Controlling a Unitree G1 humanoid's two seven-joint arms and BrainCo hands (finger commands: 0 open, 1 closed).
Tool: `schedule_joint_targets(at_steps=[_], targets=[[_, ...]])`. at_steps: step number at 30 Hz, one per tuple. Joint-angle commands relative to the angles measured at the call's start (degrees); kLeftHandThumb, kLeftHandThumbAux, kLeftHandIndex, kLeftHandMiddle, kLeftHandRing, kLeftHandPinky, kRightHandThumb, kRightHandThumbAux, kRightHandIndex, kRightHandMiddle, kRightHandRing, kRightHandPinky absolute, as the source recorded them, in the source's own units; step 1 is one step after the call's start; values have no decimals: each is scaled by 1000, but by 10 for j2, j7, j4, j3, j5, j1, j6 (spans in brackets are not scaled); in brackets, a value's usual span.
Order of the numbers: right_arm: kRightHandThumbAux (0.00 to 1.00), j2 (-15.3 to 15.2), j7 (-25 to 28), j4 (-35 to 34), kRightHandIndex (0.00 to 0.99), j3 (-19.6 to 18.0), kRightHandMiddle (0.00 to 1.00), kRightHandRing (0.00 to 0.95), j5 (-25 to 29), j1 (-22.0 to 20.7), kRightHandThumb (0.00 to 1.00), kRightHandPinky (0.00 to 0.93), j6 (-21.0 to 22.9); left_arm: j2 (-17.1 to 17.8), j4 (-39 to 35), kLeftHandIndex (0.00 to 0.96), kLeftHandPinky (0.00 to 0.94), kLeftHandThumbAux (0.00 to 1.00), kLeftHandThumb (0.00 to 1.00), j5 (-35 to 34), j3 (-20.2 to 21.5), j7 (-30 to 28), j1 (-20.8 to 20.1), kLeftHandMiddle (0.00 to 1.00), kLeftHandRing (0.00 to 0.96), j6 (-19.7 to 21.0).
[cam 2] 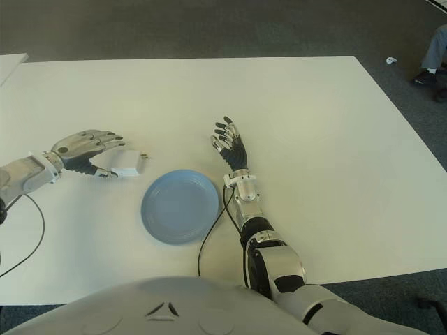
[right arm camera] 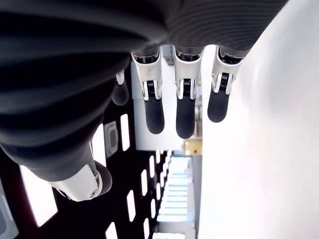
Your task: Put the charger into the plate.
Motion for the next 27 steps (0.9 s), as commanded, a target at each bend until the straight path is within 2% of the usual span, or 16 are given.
schedule_joint_targets(at_steps=[1,27], targets=[[684,7,-2,32,56,-2,230,235,6,65,207,217,17,-6,10,0,0,165,284,17,-14,9,-6,0,0,8],[678,15,-13,17,48,7,225,223,4,70,199,196,26,-11,39,0,0,140,261,47,-54,37,-29,0,0,38]])
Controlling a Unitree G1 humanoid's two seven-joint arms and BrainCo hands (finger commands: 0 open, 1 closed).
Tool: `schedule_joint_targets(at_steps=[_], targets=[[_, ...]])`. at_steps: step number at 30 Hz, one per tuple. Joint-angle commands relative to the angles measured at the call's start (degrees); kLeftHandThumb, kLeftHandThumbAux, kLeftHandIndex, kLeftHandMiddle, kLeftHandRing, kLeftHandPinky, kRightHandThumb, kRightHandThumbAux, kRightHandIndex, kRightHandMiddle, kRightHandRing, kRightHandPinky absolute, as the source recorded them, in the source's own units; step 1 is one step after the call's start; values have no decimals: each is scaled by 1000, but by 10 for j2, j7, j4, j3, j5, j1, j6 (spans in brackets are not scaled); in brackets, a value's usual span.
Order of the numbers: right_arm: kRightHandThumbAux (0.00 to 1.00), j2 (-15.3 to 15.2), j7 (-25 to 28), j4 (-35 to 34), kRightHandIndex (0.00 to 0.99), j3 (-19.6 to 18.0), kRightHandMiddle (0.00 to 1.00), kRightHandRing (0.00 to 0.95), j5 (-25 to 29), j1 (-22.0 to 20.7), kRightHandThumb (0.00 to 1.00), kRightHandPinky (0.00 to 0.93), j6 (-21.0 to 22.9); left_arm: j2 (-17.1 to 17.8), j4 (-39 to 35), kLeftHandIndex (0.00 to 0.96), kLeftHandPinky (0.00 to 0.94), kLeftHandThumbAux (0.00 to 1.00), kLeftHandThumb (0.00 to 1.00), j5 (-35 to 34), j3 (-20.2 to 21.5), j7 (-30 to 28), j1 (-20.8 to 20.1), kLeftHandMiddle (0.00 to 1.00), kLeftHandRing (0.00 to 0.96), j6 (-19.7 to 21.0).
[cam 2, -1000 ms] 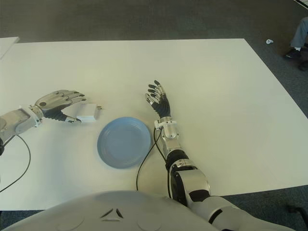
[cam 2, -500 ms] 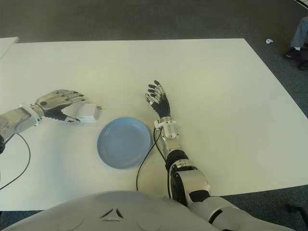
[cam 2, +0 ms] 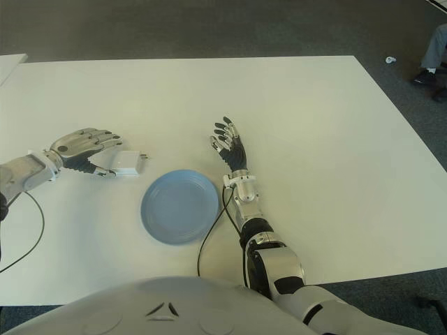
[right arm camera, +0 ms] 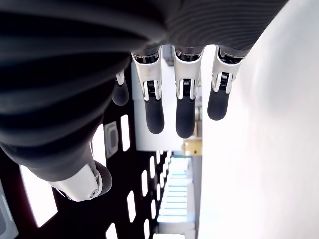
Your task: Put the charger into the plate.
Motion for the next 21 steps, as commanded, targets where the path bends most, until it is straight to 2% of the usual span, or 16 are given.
schedule_joint_targets(at_steps=[1,9,21], targets=[[678,13,-3,29,48,0,225,223,5,63,199,196,22,-8,5,0,0,143,262,22,-16,11,-4,0,0,15],[685,16,-9,23,49,2,229,227,3,64,203,202,26,-9,-3,0,0,185,271,49,-33,11,-9,0,0,50],[703,18,-12,18,41,6,222,222,2,62,193,197,39,-4,-29,0,0,216,248,59,-42,-14,-8,0,0,72]])
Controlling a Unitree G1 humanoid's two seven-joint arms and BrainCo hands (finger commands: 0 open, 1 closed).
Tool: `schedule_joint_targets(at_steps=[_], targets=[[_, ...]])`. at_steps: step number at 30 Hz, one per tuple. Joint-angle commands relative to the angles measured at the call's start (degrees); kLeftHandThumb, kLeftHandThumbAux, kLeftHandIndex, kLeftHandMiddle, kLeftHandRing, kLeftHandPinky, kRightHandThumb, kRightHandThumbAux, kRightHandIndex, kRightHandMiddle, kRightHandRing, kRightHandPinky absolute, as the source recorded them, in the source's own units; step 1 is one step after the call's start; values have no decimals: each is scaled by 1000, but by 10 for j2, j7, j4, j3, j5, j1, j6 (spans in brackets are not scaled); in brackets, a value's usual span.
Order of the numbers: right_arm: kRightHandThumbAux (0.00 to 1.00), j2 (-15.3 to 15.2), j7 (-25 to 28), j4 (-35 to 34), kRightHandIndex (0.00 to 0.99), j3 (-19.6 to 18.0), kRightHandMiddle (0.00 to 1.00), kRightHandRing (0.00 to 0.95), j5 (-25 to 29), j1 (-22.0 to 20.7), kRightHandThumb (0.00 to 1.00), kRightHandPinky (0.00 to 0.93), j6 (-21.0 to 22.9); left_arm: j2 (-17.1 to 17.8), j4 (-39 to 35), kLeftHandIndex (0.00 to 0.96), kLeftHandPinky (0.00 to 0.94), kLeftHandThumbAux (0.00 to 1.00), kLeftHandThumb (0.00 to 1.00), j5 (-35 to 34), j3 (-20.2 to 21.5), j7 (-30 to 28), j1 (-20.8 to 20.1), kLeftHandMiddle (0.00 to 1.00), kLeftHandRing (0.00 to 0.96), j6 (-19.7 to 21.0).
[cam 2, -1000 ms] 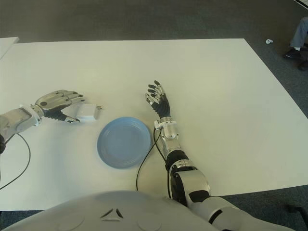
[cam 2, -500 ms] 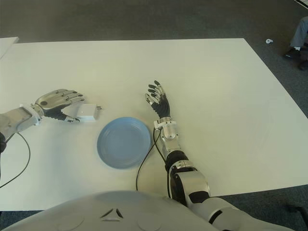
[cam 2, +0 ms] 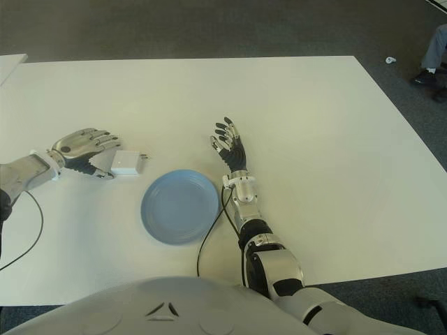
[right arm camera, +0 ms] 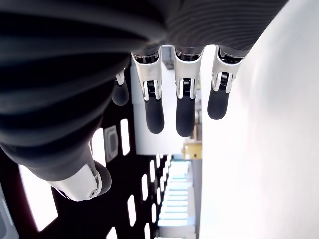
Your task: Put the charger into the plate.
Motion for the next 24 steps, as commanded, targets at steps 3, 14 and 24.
schedule_joint_targets(at_steps=[3,14,24], targets=[[706,12,-3,31,38,2,221,221,2,54,194,195,26,1,-23,0,0,220,247,15,-11,-25,4,0,0,12],[705,13,-10,34,31,6,205,205,-1,49,182,175,29,11,-76,0,0,242,267,22,-6,-54,18,8,0,33],[685,15,-17,37,31,11,191,190,-2,45,167,164,34,21,-121,0,0,252,250,18,3,-73,34,22,0,42]])
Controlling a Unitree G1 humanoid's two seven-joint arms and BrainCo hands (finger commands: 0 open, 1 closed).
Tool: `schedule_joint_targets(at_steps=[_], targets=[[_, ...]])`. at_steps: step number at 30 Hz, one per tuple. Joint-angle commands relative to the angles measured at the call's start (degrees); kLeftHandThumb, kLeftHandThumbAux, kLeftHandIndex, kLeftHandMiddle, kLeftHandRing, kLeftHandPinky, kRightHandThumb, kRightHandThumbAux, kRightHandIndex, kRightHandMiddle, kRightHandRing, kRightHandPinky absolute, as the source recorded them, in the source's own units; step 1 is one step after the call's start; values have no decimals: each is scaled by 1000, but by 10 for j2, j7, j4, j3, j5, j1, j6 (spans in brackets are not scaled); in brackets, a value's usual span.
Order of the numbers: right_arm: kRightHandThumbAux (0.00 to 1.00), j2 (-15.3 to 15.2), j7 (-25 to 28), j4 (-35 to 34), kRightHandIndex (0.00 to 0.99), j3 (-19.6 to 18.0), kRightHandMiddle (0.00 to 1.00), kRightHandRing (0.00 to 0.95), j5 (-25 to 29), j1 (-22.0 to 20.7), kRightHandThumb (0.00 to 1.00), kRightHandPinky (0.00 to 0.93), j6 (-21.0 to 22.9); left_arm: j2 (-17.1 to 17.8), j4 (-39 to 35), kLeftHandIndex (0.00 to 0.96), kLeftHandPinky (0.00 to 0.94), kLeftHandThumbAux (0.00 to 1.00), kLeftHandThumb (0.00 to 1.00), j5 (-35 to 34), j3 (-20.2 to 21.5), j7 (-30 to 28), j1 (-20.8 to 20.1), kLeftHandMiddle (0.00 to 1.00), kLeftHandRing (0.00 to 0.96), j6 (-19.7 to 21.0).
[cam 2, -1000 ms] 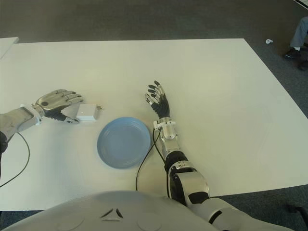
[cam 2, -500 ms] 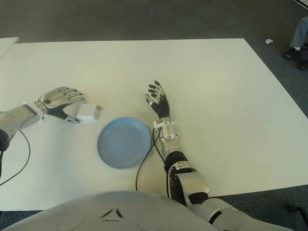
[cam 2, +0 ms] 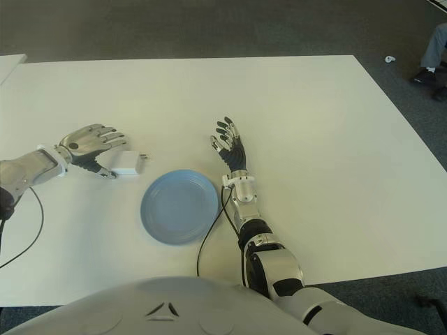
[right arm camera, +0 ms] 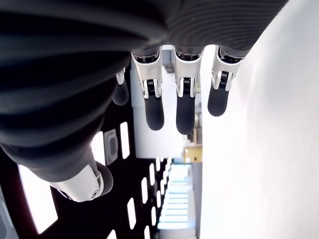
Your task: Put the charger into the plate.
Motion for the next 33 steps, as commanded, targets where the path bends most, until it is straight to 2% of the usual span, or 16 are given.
schedule_joint_targets(at_steps=[1,6,33], targets=[[684,15,-4,36,31,3,191,190,-1,46,165,163,34,7,-27,0,0,252,250,4,2,-21,20,22,0,4],[679,16,-6,36,29,5,189,186,-1,44,158,155,36,15,-74,0,0,253,248,-5,16,-50,35,25,0,10],[680,15,-11,46,23,10,167,154,-1,35,149,129,37,41,-192,0,0,253,235,-24,79,-141,89,24,0,11]])
